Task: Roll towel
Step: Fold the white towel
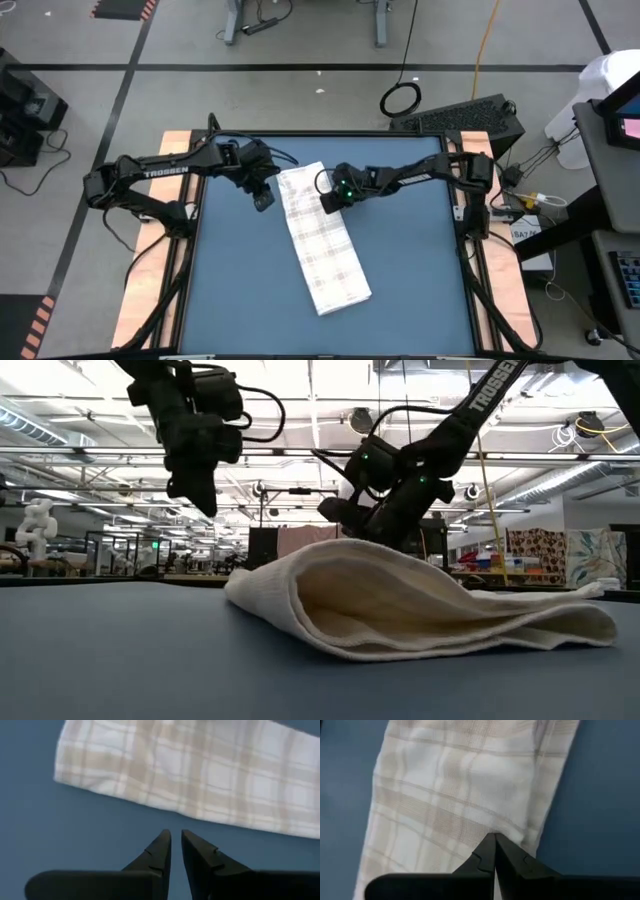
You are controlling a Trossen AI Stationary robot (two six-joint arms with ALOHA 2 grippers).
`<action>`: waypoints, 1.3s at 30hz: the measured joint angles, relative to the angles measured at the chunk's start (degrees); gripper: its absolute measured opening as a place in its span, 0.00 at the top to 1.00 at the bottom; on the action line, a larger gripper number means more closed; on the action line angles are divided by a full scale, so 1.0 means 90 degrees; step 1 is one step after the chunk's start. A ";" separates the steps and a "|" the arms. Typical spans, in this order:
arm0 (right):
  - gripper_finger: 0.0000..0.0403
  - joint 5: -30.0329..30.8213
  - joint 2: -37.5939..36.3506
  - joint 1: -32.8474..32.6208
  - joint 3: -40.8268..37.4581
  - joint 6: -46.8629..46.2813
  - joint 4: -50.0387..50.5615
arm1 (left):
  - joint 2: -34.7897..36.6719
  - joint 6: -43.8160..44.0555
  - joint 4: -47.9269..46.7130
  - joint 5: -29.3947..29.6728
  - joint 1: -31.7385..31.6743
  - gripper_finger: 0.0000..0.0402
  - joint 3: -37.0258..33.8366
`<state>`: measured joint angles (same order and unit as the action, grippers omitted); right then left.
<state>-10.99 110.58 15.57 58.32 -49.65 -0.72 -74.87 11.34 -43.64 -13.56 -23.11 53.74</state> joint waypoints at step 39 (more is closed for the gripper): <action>1.00 -0.0184 -0.1227 0.1104 -0.0010 0.0195 0.1533 | -0.0099 0.0707 0.2024 0.0386 0.0112 0.87 0.0000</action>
<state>-12.64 99.54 25.51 58.24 -47.89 13.08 -75.77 17.70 -25.42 -10.08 -22.11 53.74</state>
